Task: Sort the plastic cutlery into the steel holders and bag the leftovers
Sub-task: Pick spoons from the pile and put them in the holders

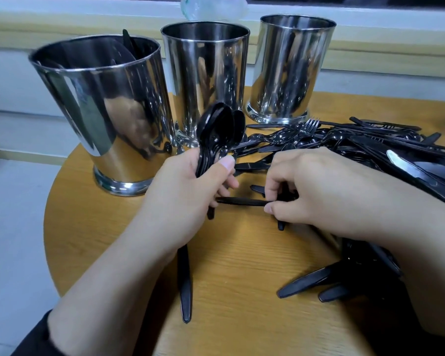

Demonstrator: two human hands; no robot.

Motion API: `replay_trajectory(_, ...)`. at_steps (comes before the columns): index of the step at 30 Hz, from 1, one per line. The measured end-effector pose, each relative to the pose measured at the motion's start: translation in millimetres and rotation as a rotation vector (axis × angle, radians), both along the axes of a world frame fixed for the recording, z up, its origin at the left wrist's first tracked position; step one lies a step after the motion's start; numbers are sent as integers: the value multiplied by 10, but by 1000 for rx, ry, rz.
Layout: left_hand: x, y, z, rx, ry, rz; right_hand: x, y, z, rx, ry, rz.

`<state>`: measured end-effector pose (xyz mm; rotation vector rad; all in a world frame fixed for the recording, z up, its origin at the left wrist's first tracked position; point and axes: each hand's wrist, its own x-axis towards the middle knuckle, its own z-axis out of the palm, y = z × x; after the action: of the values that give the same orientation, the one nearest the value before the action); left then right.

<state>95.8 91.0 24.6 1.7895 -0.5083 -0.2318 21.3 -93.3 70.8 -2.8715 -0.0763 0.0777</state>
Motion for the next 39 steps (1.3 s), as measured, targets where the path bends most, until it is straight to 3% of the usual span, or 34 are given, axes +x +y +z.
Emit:
replay_trajectory(11,-92,-42,24,284,-182,-75,17,22,30,103,-151,23)
replay_trajectory(20,-24,5,-2,72,113,-79,2,-208,9,447,-350,-233)
replay_trajectory(25,-58,2,32,-11,227,-135,40,-155,-11,690,-474,-265)
replay_trajectory(30,-84,14,91,-165,462,-238,19,-111,-10,627,-427,-178)
replay_trajectory(39,-155,-12,106,-190,471,-301,86,-18,-96,588,-532,-211)
